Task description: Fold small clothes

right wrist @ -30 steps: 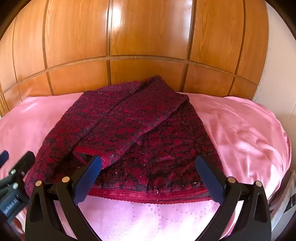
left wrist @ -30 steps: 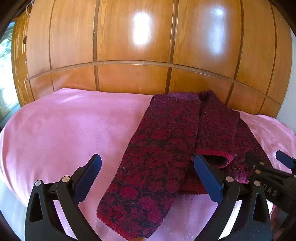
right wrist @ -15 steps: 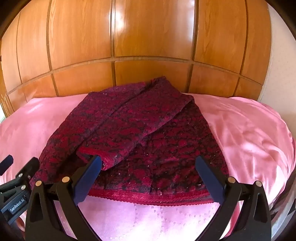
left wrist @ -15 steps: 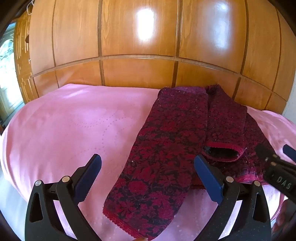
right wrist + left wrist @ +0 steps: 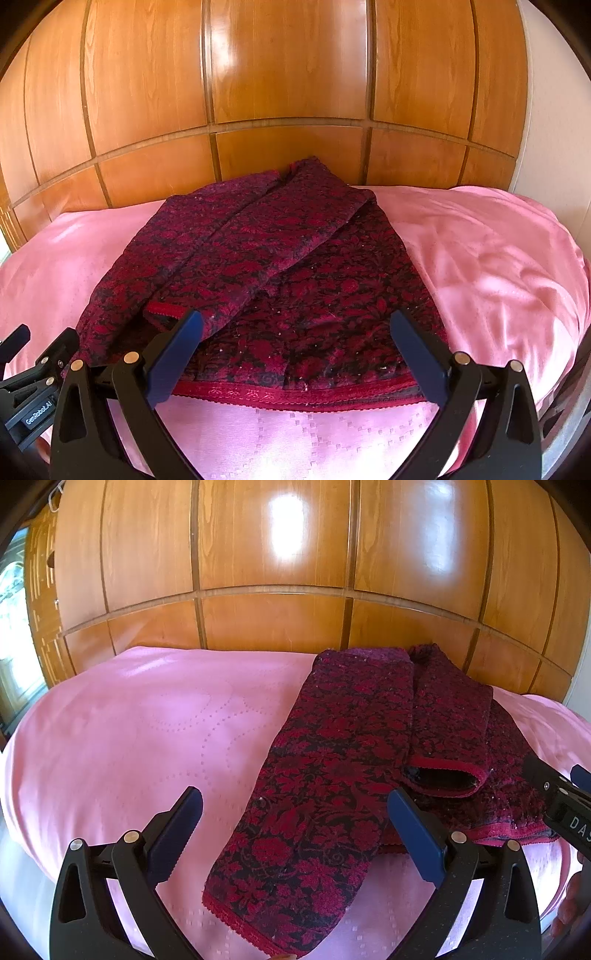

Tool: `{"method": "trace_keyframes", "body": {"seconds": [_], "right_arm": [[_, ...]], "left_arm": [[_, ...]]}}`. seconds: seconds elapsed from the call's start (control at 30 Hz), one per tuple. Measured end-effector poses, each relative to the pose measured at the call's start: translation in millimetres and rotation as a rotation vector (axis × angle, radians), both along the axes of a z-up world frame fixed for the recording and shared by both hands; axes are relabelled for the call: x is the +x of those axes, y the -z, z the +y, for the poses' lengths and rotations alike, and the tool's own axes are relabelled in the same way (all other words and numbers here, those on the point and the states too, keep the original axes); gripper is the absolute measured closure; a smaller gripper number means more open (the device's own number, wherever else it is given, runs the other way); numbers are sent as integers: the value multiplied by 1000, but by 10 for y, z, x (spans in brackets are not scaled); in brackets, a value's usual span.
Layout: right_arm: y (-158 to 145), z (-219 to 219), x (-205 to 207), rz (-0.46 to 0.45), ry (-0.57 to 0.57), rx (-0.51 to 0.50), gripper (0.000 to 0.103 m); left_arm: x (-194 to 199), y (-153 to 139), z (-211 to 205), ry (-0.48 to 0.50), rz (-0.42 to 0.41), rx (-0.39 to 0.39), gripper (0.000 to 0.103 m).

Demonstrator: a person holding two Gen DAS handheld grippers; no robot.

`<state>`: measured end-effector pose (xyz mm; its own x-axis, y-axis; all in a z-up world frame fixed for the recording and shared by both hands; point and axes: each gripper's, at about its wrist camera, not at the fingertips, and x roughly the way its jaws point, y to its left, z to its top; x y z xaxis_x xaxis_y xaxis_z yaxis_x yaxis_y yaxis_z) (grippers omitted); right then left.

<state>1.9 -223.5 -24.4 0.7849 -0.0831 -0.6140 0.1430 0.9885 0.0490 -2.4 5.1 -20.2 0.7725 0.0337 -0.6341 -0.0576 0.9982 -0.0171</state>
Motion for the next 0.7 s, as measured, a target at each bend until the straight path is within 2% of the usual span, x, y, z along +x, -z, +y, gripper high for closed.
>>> {"method": "trace_keyframes", "body": {"seconds": [0.3, 0.4, 0.7], "right_arm": [[97, -2, 28, 19, -10, -24, 2], [152, -98, 79, 24, 24, -51, 2], [624, -465, 213, 171, 99, -25, 2]], "left_arm": [[30, 20, -16, 5, 18, 5, 4], [55, 18, -15, 6, 22, 5, 4], [73, 28, -49, 17, 26, 9, 4]]}}
